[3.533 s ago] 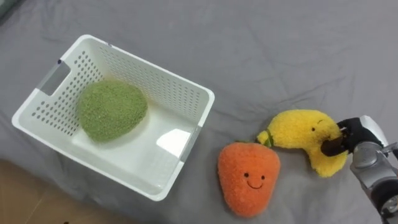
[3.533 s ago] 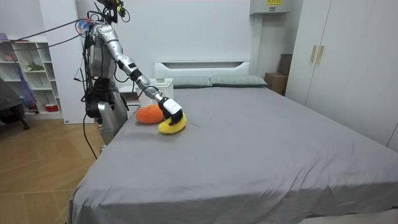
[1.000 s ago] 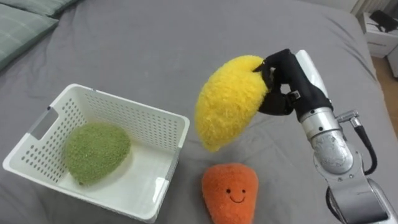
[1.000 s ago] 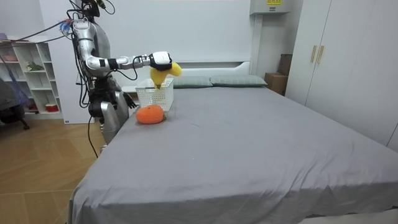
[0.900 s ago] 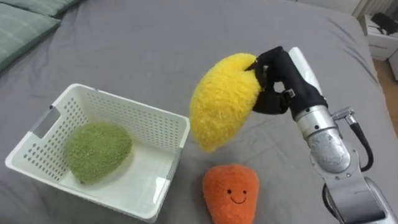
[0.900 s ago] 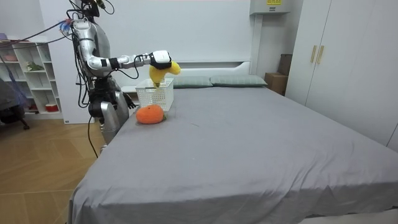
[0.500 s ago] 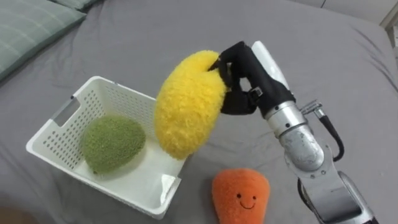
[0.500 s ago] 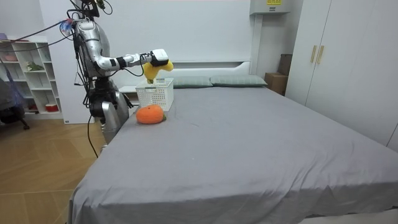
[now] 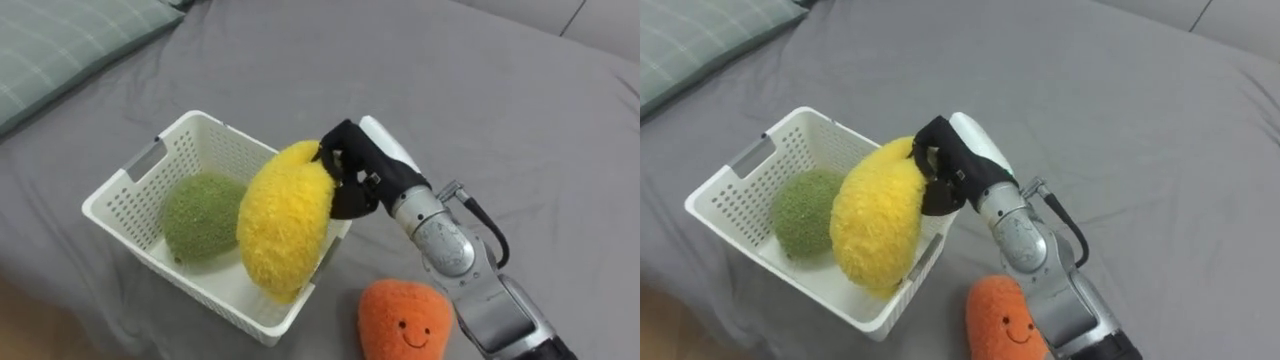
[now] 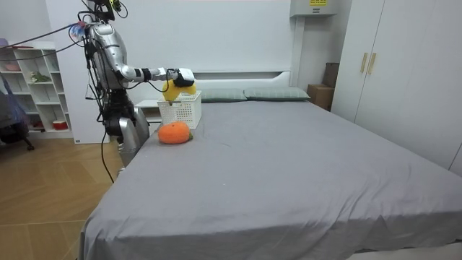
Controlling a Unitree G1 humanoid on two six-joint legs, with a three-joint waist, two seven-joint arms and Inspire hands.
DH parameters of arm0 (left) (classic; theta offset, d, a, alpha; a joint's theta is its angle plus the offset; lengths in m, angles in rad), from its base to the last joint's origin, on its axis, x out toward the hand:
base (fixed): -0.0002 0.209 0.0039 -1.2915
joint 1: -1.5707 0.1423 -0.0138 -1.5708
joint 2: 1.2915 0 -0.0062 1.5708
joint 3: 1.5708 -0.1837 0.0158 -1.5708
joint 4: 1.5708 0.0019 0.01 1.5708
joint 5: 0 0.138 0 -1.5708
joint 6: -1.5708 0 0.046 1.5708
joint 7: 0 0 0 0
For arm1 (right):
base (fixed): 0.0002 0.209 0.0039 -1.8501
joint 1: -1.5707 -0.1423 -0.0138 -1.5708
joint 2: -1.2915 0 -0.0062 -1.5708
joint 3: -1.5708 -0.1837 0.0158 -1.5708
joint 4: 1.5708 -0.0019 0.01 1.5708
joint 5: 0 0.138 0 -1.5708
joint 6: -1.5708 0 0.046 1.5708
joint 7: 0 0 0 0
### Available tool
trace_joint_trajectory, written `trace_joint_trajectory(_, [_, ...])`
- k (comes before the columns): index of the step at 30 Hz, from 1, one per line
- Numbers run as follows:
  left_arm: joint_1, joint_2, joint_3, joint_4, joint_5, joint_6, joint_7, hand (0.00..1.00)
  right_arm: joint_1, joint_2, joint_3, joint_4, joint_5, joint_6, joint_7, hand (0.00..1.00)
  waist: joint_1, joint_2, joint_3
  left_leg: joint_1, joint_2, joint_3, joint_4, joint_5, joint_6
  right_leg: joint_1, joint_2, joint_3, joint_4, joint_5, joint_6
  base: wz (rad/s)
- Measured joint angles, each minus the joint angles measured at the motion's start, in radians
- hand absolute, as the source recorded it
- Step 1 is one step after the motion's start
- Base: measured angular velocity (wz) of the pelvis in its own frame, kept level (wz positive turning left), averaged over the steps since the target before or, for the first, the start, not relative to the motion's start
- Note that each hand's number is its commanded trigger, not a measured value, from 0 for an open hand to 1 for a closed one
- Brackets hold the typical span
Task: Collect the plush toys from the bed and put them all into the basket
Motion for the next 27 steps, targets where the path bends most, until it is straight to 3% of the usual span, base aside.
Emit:
trace_joint_trajectory(1, [0.001,-0.003,0.001,0.000,0.004,0.006,-0.001,0.00,-0.005,0.002,0.000,0.008,-0.001,0.000,0.000,0.85,0.003,0.002,0.0011,-0.002,0.000,-0.002,0.001,0.000,0.000,0.000,-0.004,-0.003,0.000,0.000,0.000,0.10])
trace_joint_trajectory(2, [0.002,-0.007,0.002,0.000,0.012,0.011,-0.005,0.00,-0.005,0.002,0.000,0.009,-0.007,0.000,0.000,0.63,0.004,0.003,0.0019,-0.005,-0.002,-0.011,0.002,0.000,0.000,0.000,-0.004,-0.010,0.000,0.000,0.000,0.13])
trace_joint_trajectory(3, [0.003,-0.009,0.002,0.000,0.015,0.012,-0.008,0.00,-0.005,0.002,0.000,0.009,-0.009,0.000,0.000,0.17,0.004,0.003,0.0021,-0.008,-0.002,-0.013,0.002,0.000,0.000,-0.001,-0.005,-0.013,0.000,0.000,0.000,0.12])
trace_joint_trajectory(4, [0.005,-0.014,0.002,0.000,0.017,0.013,-0.011,0.00,-0.006,0.002,-0.001,0.009,-0.012,0.000,-0.001,0.00,0.004,0.003,0.0022,-0.010,-0.002,-0.013,0.003,0.000,0.000,-0.002,-0.005,-0.015,-0.001,0.000,0.000,0.10])
trace_joint_trajectory(12, [0.017,-0.029,0.001,-0.007,0.026,0.020,-0.016,0.00,-0.023,-0.002,-0.001,0.109,-0.020,-0.001,-0.032,0.00,0.027,0.000,0.0000,-0.010,-0.007,-0.025,0.003,0.003,0.001,0.006,-0.008,-0.025,-0.001,-0.002,0.003,0.03])
trace_joint_trajectory(22, [0.029,-0.029,0.001,-0.007,0.026,0.020,-0.014,0.00,-0.023,-0.002,-0.002,0.110,-0.006,-0.002,-0.059,0.00,0.027,-0.011,0.0092,-0.009,-0.016,-0.031,0.003,0.006,0.006,0.011,-0.012,-0.025,-0.001,-0.007,0.011,0.02])
trace_joint_trajectory(27, [0.027,-0.030,0.003,-0.007,0.037,0.020,-0.014,0.00,-0.023,-0.002,-0.005,0.110,-0.008,-0.007,-0.068,0.00,0.025,-0.018,0.0068,-0.008,-0.016,-0.032,0.003,0.006,0.006,0.012,-0.013,-0.026,-0.001,-0.007,0.011,0.00])
